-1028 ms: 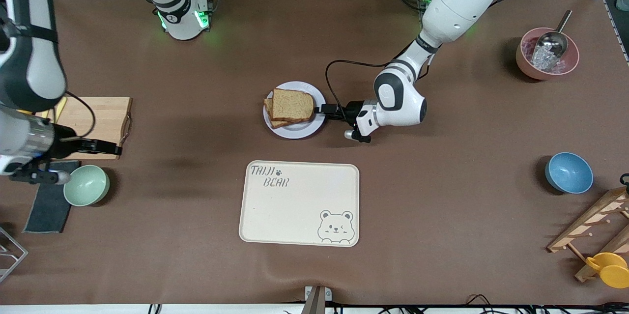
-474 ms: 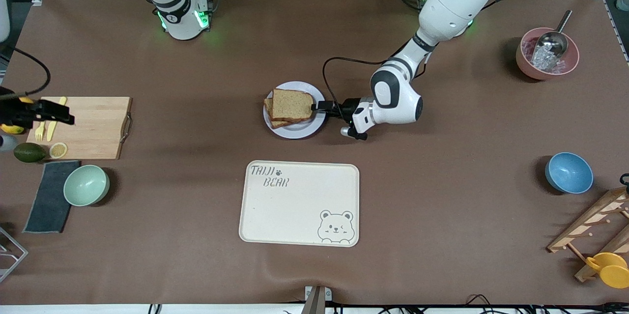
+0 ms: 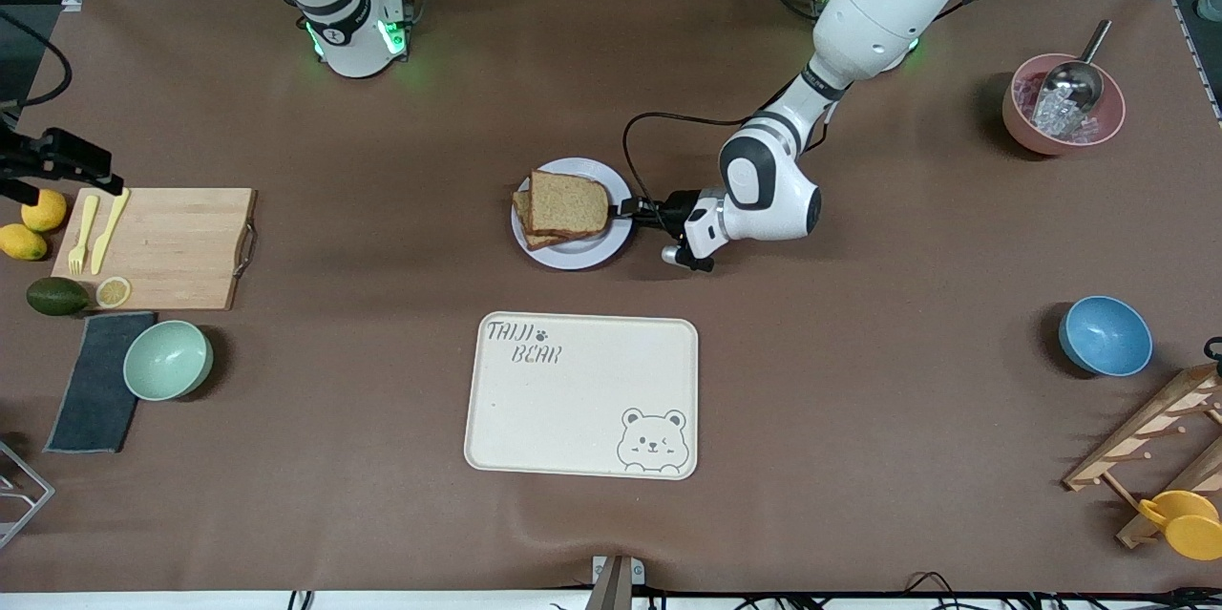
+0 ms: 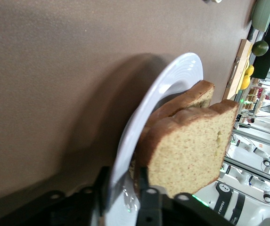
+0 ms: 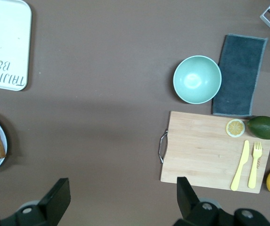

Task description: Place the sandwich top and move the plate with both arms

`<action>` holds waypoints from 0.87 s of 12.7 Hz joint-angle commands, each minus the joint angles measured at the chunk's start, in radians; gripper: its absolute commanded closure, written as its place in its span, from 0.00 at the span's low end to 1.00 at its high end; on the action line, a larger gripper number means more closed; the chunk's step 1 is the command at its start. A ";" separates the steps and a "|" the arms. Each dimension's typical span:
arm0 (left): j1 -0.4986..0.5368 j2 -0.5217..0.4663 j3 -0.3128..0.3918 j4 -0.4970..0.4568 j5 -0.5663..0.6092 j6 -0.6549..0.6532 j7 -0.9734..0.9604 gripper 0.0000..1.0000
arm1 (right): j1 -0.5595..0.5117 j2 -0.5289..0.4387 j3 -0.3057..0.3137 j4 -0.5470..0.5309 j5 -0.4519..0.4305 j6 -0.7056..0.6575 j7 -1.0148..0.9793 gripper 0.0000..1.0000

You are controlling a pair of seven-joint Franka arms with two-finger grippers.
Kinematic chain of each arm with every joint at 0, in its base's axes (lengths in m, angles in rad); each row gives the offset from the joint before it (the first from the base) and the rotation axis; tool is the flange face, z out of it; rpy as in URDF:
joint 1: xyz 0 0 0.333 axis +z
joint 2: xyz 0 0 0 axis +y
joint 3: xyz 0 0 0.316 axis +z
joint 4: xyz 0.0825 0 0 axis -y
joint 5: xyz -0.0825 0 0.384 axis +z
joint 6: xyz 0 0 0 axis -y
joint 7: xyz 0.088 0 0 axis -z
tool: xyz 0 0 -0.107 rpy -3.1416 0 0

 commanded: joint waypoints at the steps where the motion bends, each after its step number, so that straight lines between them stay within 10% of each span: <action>1: -0.017 -0.006 -0.001 -0.004 -0.035 0.019 0.017 0.90 | -0.047 -0.056 0.066 -0.056 -0.027 0.037 0.004 0.00; 11: -0.042 -0.043 -0.003 -0.002 -0.115 0.075 0.036 1.00 | -0.046 -0.042 0.068 0.017 -0.067 -0.008 0.108 0.00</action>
